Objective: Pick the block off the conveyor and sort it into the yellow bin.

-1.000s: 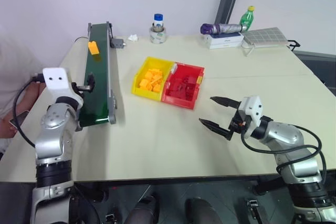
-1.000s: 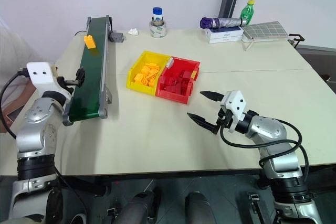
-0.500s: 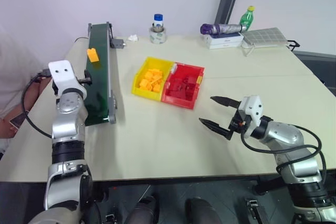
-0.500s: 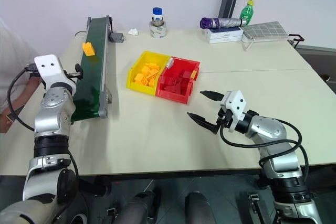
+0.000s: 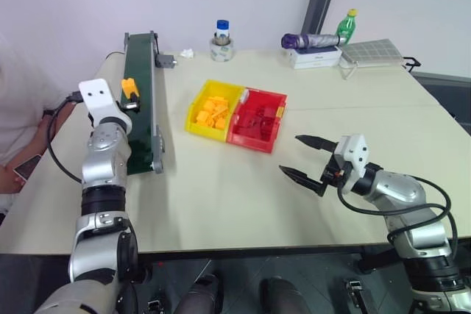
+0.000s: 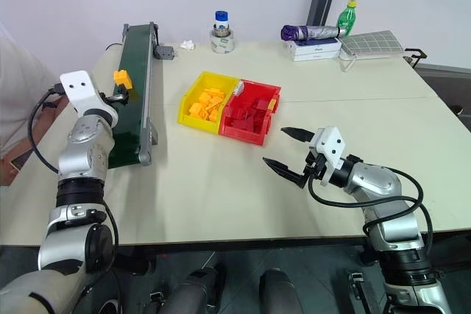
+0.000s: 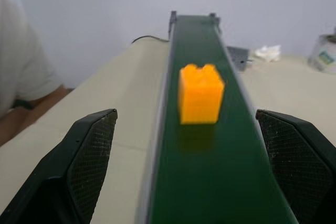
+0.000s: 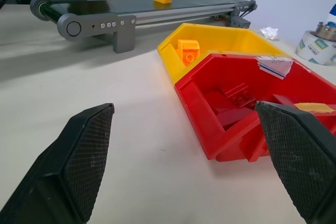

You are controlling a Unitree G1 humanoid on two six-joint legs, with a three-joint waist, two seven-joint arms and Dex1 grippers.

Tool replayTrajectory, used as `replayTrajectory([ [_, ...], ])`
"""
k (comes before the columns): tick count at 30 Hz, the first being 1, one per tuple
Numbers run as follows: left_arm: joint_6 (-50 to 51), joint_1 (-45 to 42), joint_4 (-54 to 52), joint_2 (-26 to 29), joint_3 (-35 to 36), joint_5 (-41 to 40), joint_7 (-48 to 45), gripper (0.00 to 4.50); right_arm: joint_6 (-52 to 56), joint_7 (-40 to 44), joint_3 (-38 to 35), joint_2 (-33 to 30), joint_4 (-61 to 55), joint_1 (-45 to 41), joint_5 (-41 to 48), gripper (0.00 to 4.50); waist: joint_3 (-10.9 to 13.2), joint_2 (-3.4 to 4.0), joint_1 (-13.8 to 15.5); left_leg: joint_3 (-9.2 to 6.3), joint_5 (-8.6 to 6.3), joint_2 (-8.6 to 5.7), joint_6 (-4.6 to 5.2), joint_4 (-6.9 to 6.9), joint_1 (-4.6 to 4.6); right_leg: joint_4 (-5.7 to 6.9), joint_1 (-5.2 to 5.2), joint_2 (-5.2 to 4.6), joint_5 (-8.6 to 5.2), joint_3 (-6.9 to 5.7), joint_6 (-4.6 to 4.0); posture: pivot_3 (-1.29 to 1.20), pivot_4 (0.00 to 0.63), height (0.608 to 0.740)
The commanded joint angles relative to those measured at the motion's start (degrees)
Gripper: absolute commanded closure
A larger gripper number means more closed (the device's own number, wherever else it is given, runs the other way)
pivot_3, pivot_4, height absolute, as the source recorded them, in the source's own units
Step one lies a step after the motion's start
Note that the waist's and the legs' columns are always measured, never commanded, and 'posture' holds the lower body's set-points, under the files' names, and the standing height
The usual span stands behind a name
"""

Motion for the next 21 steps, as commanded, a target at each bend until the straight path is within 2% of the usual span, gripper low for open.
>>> replayTrajectory([
  [1, -1.87, -2.66, 1.12, 0.70, -0.22, 0.47, -0.12, 0.07, -1.24, -0.30, -0.41, 0.19, -2.11, -0.02, 0.14, 0.00, 0.00, 0.00, -0.01, 0.00, 0.00, 0.00, 0.00, 0.01, 0.00, 0.01, 0.00, 0.00, 0.00, -0.01, 0.00, 0.00, 0.150, 0.740],
  [8, -2.15, -5.70, 6.76, 1.31, -0.18, 0.58, -0.30, 0.07, -1.01, -0.35, -0.34, 0.19, -2.36, -0.01, 0.15, 0.00, 0.00, 0.00, -0.06, 0.00, 0.01, 0.00, 0.01, 0.07, 0.00, 0.09, 0.00, 0.01, 0.00, -0.03, 0.01, 0.00, 0.150, 0.740],
  [15, 0.96, -6.41, 8.59, -0.56, 1.03, -1.40, 0.86, 0.07, -0.67, -0.76, -0.51, 0.02, -3.11, 0.54, 0.04, 0.00, 0.00, 0.00, 0.01, 0.00, 0.00, 0.00, 0.01, 0.21, -0.01, 0.15, 0.02, 0.01, 0.00, -0.04, 0.01, 0.00, 0.150, 0.740],
  [18, 1.15, -6.16, 8.58, -0.43, 1.04, -1.74, 0.57, 0.91, -0.58, -0.86, -0.75, -0.16, -3.27, 0.82, 0.12, 0.00, 0.00, -0.01, -0.06, 0.00, -0.02, 0.00, 0.02, 0.35, -0.02, 0.28, 0.02, 0.01, 0.00, -0.04, 0.02, 0.00, 0.150, 0.740],
  [21, 2.06, -6.00, 7.24, -0.24, 0.38, -1.31, 0.54, 2.51, -0.47, -1.01, -0.78, -0.25, -3.59, 1.15, 0.17, 0.00, 0.01, -0.01, -0.07, 0.00, -0.02, 0.00, 0.02, 0.44, -0.02, 0.39, 0.02, 0.01, 0.00, -0.04, 0.02, 0.00, 0.150, 0.740],
])
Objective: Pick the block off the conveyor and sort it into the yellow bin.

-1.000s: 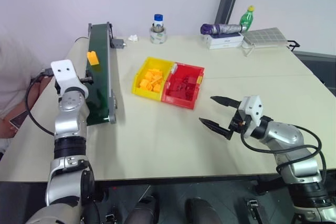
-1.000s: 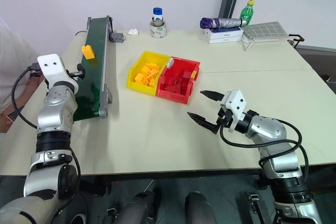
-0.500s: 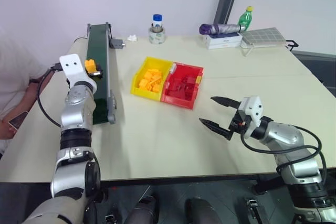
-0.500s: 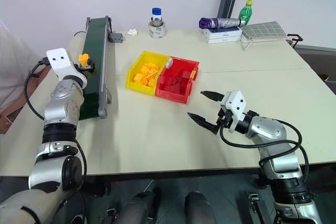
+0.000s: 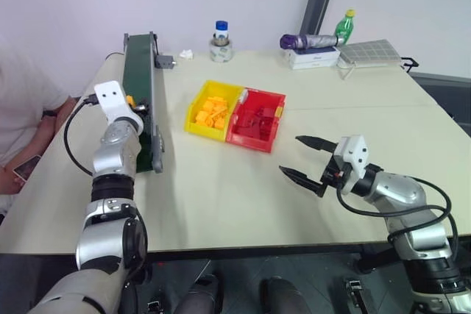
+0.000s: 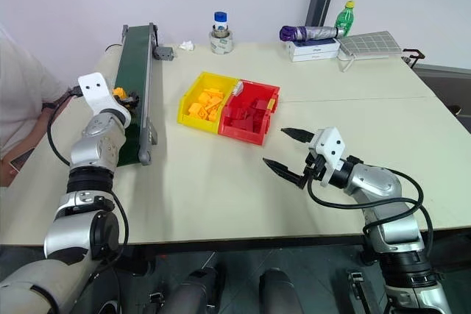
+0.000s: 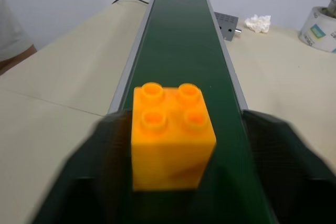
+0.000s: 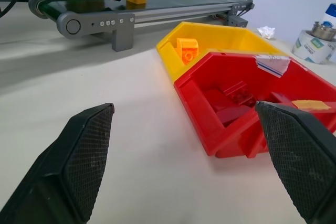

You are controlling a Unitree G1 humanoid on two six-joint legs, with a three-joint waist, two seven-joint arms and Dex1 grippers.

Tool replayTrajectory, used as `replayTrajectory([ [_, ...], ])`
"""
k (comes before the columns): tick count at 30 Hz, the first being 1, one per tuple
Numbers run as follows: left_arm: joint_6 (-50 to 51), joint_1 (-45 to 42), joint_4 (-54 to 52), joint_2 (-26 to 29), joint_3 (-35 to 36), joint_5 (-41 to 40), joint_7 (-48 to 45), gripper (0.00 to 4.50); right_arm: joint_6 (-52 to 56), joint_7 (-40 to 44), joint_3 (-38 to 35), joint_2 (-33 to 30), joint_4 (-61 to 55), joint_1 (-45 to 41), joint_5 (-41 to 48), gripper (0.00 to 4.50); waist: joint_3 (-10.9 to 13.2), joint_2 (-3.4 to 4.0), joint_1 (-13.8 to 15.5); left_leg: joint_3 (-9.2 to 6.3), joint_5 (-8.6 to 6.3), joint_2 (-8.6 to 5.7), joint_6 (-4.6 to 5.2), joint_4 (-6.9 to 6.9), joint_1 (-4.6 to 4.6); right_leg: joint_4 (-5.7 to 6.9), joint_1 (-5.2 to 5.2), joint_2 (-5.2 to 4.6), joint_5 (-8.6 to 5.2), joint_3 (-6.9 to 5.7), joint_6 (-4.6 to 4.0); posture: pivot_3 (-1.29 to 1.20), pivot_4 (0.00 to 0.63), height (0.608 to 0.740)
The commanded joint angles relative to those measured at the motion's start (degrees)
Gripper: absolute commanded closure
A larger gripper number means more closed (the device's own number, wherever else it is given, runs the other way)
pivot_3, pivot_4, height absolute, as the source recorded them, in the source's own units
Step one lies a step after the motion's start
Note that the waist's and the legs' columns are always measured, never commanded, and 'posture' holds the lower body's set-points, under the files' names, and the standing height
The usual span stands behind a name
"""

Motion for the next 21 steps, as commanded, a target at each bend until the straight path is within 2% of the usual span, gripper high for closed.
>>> replayTrajectory([
  [1, 0.58, -1.07, -3.38, 0.59, 0.32, -0.35, 0.41, 3.01, -0.54, -0.26, -0.78, -0.25, -2.77, 0.14, 0.57, 0.00, 0.00, 0.00, -0.01, 0.00, 0.00, 0.00, 0.00, 0.01, 0.00, 0.02, 0.00, 0.00, 0.00, 0.00, 0.00, 0.00, 0.150, 0.740],
  [2, 0.10, -1.17, -4.27, 0.16, 0.51, -0.72, 0.46, 3.20, -0.51, -0.33, -0.79, -0.24, -2.82, 0.17, 0.57, 0.00, 0.00, 0.00, -0.02, 0.00, 0.00, 0.00, 0.00, 0.03, 0.00, 0.04, 0.00, 0.00, 0.00, 0.00, 0.00, 0.00, 0.150, 0.740],
  [5, -1.62, -1.36, -8.14, -1.57, 0.12, -2.28, -1.44, 3.18, -0.58, -0.46, -0.72, -0.20, -2.85, 0.25, 0.47, 0.00, 0.00, -0.01, 0.18, 0.00, 0.00, 0.00, 0.00, 0.06, 0.00, 0.04, 0.01, -0.01, 0.00, 0.00, 0.00, 0.00, 0.150, 0.740],
  [10, -1.94, 0.73, -15.79, -4.79, -4.46, -3.43, -8.46, 3.18, -0.57, -0.53, -0.63, -0.17, -2.76, 0.12, 0.39, 0.00, 0.01, -0.02, 0.27, 0.00, 0.00, -0.02, 0.00, 0.08, -0.04, 0.01, 0.01, -0.03, 0.00, 0.00, -0.01, 0.00, 0.150, 0.740],
  [12, -1.70, -0.16, -16.29, -8.40, -7.19, -3.46, -9.83, 3.18, -0.64, -0.53, -0.65, -0.17, -2.46, -0.06, 0.32, 0.00, 0.01, -0.02, 0.29, 0.01, 0.00, -0.02, 0.00, 0.07, -0.04, 0.02, 0.01, -0.02, 0.00, 0.01, -0.01, 0.00, 0.150, 0.740],
  [15, -5.12, -4.41, -10.35, -12.73, -10.58, -1.01, -10.57, 3.18, -0.67, -0.58, -0.43, -0.06, -2.29, -0.25, 0.14, 0.00, 0.01, -0.02, 1.03, 0.01, 0.00, -0.02, 0.00, 0.12, -0.03, 0.01, 0.04, -0.03, -0.01, 0.01, -0.02, 0.00, 0.150, 0.740],
  [21, -14.68, -16.18, 10.83, -14.81, -11.37, 4.31, -3.83, 3.18, 0.04, -1.21, -0.88, -0.57, -3.69, 0.71, 0.18, 0.00, 0.04, -0.06, 0.96, 0.07, -0.01, -0.01, 0.02, 0.16, -0.06, 0.00, 0.01, -0.03, -0.08, -0.01, 0.11, 0.00, 0.150, 0.740],
])
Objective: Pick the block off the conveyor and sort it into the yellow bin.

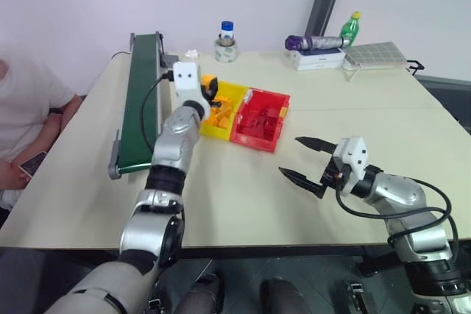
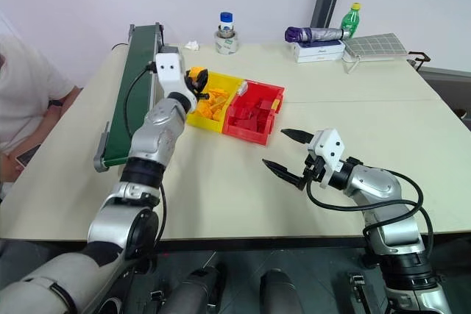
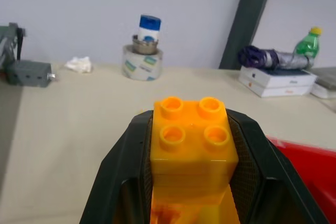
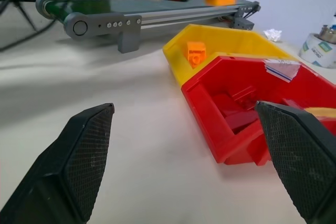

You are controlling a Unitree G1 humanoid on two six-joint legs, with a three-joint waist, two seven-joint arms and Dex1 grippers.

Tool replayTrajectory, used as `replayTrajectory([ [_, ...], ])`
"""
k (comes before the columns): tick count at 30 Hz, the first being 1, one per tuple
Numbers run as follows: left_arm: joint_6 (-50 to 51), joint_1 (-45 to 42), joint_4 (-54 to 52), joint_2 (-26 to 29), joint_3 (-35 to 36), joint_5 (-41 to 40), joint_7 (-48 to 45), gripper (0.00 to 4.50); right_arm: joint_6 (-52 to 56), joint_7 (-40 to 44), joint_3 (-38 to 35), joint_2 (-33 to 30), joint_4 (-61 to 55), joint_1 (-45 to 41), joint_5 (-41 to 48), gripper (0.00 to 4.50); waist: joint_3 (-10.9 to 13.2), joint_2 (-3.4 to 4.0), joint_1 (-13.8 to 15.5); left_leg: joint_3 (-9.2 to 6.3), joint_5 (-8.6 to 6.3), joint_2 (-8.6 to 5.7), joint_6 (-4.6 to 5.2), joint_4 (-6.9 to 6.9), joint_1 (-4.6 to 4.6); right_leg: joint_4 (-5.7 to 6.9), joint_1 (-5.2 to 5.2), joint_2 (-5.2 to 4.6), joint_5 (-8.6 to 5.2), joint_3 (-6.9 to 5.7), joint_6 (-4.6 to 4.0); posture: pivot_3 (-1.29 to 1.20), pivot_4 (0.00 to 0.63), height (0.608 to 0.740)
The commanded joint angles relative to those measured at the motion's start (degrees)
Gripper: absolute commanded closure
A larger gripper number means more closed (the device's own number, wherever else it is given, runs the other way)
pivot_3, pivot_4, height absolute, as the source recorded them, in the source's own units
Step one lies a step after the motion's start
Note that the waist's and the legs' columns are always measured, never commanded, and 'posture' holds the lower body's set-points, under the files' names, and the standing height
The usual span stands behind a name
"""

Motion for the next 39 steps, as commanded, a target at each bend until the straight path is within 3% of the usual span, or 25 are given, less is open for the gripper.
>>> replayTrajectory([
  [1, -5.82, -5.62, 7.65, -0.04, 0.52, 1.67, 1.98, 3.18, -0.02, -0.63, -1.13, -0.60, -3.22, 0.54, 0.47, 0.00, 0.00, 0.00, 0.02, 0.00, -0.02, 0.00, 0.03, 0.00, 0.00, 0.00, 0.00, 0.00, -0.03, 0.00, 0.04, 0.00, 0.150, 0.740],
  [5, -9.27, -9.00, 14.94, -0.81, 1.34, 1.09, 0.68, 3.18, 0.40, -1.42, -1.55, -0.87, -4.63, 1.89, 0.60, 0.00, 0.00, 0.00, 0.22, 0.03, -0.10, -0.01, 0.16, -0.02, -0.01, -0.02, 0.00, -0.02, -0.02, -0.02, 0.05, 0.00, 0.150, 0.740],
  [11, -12.31, -10.72, 19.32, -0.64, 2.23, 0.91, -0.62, 0.23, 0.85, -2.12, -1.62, -1.01, -5.59, 2.53, 0.70, 0.00, 0.00, -0.01, 0.23, 0.04, -0.10, -0.04, 0.17, 0.01, -0.02, 0.00, 0.00, -0.04, -0.02, -0.02, 0.06, 0.00, 0.150, 0.740],
  [12, -12.62, -10.79, 19.23, -0.73, 2.60, 0.41, -1.44, 0.07, 0.89, -2.15, -1.63, -1.03, -5.62, 2.57, 0.71, 0.00, 0.00, -0.01, 0.24, 0.04, -0.10, -0.04, 0.16, 0.02, -0.02, 0.00, 0.00, -0.04, -0.02, -0.02, 0.06, 0.00, 0.150, 0.740],
  [17, -11.22, -6.44, 9.73, 0.47, 3.55, -3.01, -8.64, 0.07, 0.88, -2.16, -1.37, -0.96, -5.28, 2.15, 0.59, 0.00, 0.00, -0.01, 0.20, 0.05, -0.10, -0.04, 0.16, 0.01, -0.03, -0.01, 0.01, -0.05, -0.02, -0.02, 0.06, 0.00, 0.150, 0.740],
  [22, 1.36, 6.01, -17.94, 4.28, 1.69, -9.05, -17.05, 0.07, 0.69, -1.72, -1.20, -1.02, -4.69, 1.83, 0.66, 0.00, 0.00, 0.01, -1.16, 0.05, -0.09, -0.01, 0.19, -0.05, -0.01, 0.01, -0.01, -0.03, -0.01, 0.02, 0.04, 0.00, 0.150, 0.740],
  [27, 20.06, 20.44, -45.67, 16.46, 2.21, -18.14, -25.35, 0.07, 0.46, -0.64, -0.95, -1.29, -3.37, 0.87, 0.73, 0.00, 0.00, 0.05, -1.61, 0.05, -0.07, 0.03, 0.22, -0.06, 0.02, 0.10, -0.07, 0.03, -0.02, 0.15, 0.00, 0.00, 0.150, 0.740],
  [32, 27.04, 28.70, -55.07, 27.00, 8.13, -23.51, -29.02, 0.07, 0.21, 0.74, -0.55, -1.27, -1.73, -0.41, 0.83, 0.00, 0.00, 0.06, -0.93, 0.06, -0.11, 0.03, 0.15, -0.04, 0.05, 0.07, -0.01, 0.01, -0.14, 0.19, -0.31, 0.00, 0.150, 0.740],
  [39, 28.87, 41.92, -60.85, 33.20, 13.79, -26.74, -32.91, 0.07, -0.20, 2.05, -0.24, -1.06, -0.09, -1.71, 0.62, 0.00, 0.00, 0.08, -1.13, 0.10, -0.13, 0.03, 0.14, -0.14, 0.03, 0.00, -0.05, -0.06, -0.18, 0.26, -0.39, 0.00, 0.150, 0.740],
])
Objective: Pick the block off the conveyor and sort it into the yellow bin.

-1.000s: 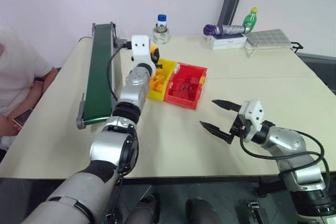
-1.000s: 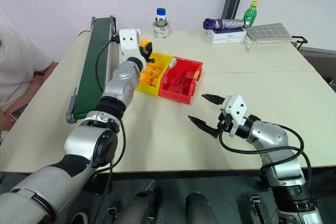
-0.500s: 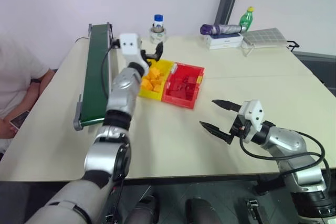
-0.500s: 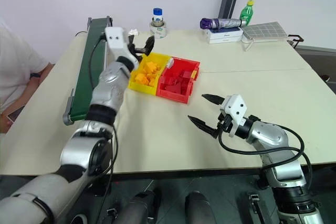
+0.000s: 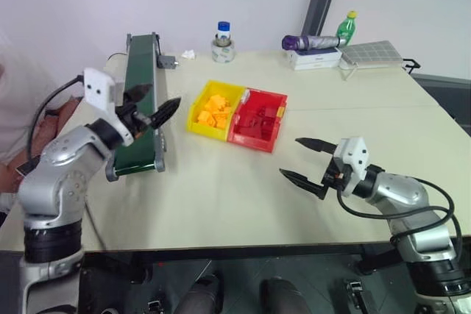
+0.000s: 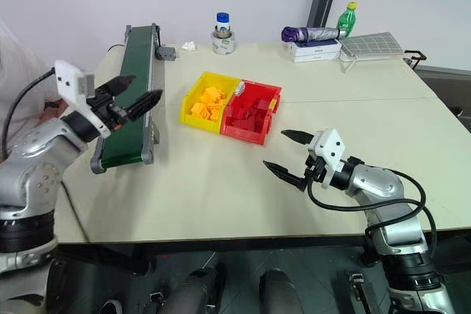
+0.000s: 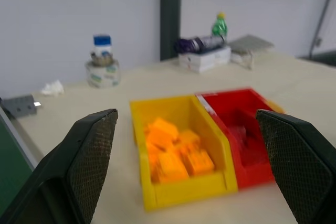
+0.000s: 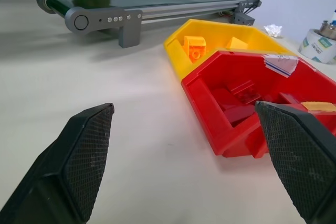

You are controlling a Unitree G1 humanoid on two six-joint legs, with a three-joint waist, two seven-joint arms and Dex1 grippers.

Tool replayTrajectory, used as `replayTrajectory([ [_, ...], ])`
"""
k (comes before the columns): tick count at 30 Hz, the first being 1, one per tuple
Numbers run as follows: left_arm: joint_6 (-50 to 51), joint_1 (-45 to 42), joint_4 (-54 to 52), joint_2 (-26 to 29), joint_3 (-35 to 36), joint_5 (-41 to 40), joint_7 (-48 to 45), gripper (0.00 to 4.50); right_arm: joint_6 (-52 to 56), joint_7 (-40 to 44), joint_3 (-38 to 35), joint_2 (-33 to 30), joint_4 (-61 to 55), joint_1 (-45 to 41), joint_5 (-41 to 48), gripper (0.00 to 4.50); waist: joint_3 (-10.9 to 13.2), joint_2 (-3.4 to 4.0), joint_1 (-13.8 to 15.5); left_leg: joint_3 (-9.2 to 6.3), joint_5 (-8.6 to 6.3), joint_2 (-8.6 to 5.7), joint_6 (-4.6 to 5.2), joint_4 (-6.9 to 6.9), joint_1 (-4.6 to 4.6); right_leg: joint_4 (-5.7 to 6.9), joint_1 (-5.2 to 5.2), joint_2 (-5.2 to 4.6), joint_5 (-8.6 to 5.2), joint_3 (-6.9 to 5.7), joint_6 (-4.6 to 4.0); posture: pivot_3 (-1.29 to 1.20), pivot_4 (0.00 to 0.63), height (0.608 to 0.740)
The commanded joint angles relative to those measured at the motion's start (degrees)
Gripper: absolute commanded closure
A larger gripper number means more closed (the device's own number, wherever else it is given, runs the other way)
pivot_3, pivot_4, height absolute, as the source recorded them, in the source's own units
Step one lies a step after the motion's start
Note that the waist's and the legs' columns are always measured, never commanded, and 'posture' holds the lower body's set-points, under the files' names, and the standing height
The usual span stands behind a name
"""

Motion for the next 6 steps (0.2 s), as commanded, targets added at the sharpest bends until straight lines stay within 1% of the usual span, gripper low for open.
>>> replayTrajectory([
  [1, -2.53, 5.40, -1.91, 2.40, 3.97, 0.00, -2.86, 0.07, -1.08, 0.55, -0.52, -0.05, -0.17, -1.01, 0.48, 0.00, 0.00, 0.01, -0.11, 0.02, 0.00, 0.00, 0.00, -0.04, 0.00, 0.00, -0.04, -0.01, -0.02, 0.01, -0.05, 0.00, 0.150, 0.740],
  [4, -8.85, 10.27, 0.65, 3.80, 5.04, 2.89, -6.48, 0.07, -1.17, 0.83, -0.45, -0.02, 0.11, -1.23, 0.50, 0.00, 0.00, 0.01, -0.01, 0.04, 0.00, 0.03, 0.00, -0.16, -0.01, 0.01, -0.11, -0.01, -0.07, 0.03, -0.14, 0.00, 0.150, 0.740],
  [6, -12.35, 11.78, 2.36, 3.81, 5.71, 2.98, -8.89, 0.07, -1.23, 0.92, -0.39, 0.00, 0.21, -1.37, 0.41, 0.00, 0.00, 0.02, 0.01, 0.06, 0.00, 0.03, 0.00, -0.19, -0.01, -0.01, -0.12, -0.03, -0.08, 0.04, -0.15, 0.00, 0.150, 0.740],
])
